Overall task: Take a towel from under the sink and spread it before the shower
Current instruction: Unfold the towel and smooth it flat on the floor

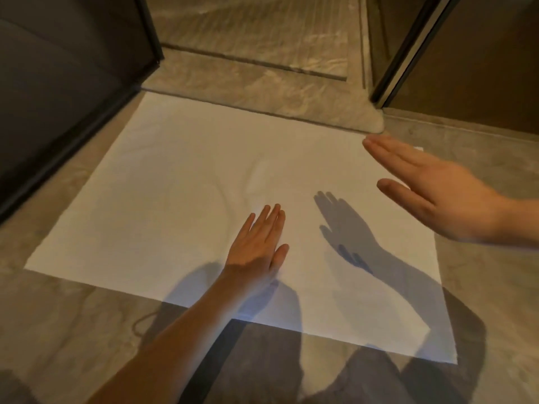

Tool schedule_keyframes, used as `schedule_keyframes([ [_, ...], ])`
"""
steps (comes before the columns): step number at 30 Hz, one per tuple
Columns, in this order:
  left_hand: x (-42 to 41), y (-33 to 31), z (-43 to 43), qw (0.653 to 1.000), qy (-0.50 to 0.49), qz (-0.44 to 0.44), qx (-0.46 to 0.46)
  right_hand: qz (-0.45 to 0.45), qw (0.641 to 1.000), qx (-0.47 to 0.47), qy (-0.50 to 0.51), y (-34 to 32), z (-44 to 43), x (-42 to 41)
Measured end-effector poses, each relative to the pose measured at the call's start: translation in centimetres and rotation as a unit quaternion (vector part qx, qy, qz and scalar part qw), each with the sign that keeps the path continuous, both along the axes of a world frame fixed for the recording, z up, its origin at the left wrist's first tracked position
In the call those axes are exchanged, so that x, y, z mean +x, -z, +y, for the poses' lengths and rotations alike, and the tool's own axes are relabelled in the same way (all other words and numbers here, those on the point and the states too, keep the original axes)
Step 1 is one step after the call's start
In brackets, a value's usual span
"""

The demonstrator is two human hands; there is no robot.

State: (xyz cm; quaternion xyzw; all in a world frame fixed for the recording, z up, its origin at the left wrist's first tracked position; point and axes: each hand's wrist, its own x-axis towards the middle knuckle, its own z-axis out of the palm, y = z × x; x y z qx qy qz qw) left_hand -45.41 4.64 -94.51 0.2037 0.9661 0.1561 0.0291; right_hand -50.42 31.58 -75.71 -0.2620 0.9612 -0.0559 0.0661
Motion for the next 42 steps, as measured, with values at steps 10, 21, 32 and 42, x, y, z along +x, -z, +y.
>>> schedule_keyframes([
  [10,-2.5,2.2,0.3,0.997,-0.009,0.012,-0.075,-0.038,0.972,-0.137,0.188,15.1,-14.7,-0.1],
  [21,-2.5,5.2,-11.8,0.994,-0.102,0.038,0.005,0.004,0.963,-0.05,0.265,23.0,-14.4,1.5],
  [32,0.7,3.6,-5.0,0.997,-0.003,0.081,0.014,0.017,0.945,-0.094,0.312,21.7,-16.3,3.8],
  [42,3.1,3.9,-19.2,0.958,-0.275,-0.04,-0.067,0.006,0.949,-0.032,0.315,23.3,-16.9,7.6],
])
